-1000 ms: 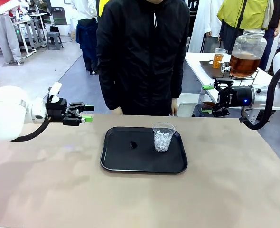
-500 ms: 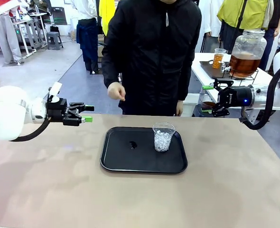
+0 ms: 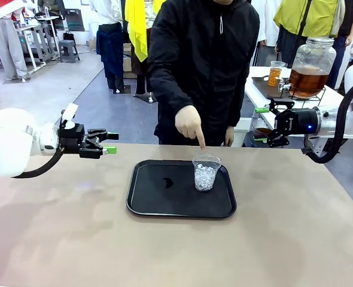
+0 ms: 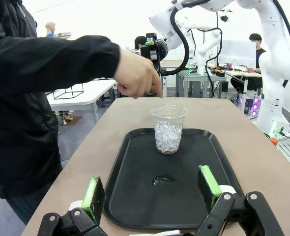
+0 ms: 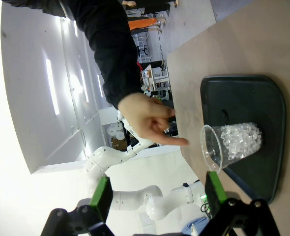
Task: Pour the drink into the iced cup.
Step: Pick up the iced cup indicated by the human and present it to them.
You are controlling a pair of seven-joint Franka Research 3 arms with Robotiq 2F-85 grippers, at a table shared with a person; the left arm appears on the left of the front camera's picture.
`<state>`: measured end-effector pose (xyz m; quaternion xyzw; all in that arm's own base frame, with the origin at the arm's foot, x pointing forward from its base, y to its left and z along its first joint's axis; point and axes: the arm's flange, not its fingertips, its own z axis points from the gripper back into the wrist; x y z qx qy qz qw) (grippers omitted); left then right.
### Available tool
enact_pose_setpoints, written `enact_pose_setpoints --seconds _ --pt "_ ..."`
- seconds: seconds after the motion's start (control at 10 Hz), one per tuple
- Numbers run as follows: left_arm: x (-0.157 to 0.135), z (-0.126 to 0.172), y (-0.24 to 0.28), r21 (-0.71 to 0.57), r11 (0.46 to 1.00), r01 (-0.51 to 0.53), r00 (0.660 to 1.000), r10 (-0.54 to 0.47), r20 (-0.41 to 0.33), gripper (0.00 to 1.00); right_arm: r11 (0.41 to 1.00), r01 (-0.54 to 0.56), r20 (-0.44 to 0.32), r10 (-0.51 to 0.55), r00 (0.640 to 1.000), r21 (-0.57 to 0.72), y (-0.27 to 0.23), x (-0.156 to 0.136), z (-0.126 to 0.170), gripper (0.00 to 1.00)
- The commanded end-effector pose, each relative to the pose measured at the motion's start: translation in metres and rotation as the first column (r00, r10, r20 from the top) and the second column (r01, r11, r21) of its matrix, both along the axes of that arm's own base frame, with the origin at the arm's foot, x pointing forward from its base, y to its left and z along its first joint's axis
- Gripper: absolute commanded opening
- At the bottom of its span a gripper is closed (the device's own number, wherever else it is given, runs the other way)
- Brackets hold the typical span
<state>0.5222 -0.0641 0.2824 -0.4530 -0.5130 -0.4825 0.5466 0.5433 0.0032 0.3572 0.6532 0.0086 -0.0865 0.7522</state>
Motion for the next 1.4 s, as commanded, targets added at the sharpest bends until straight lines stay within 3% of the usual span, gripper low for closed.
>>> enact_pose_setpoints --seconds 0.0,0.8,0.9,1.0,1.2,1.3 --pt "0.002 0.002 -0.001 0.004 1.0 -0.004 1.0 0.004 -0.011 1.0 1.0 0.008 0.005 -0.008 1.0 -0.009 0.0 0.0 0.002 1.0" --pt "0.002 0.002 -0.001 0.004 1.0 -0.004 1.0 0.004 -0.011 1.0 1.0 0.0 0.0 0.0 1.0 0.0 0.0 0.0 0.0 1.0" --pt "0.002 0.002 -0.001 0.004 1.0 -0.004 1.0 0.004 -0.011 1.0 1.0 0.013 0.145 -0.015 0.989 0.013 0.002 -0.003 0.007 1.0" --pt "0.002 0.002 -0.001 0.004 1.0 -0.004 1.0 0.004 -0.011 1.0 1.0 0.001 0.337 -0.009 0.941 0.024 0.002 -0.007 0.01 1.0" --pt "0.002 0.002 -0.001 0.004 1.0 -0.004 1.0 0.004 -0.011 1.0 0.999 -0.037 0.585 0.011 0.811 0.032 0.006 -0.012 0.012 1.0" --pt "0.002 0.002 -0.001 0.004 1.0 -0.004 1.0 0.004 -0.011 1.0 0.999 -0.051 0.662 0.032 0.749 0.009 0.01 -0.012 0.011 1.0"
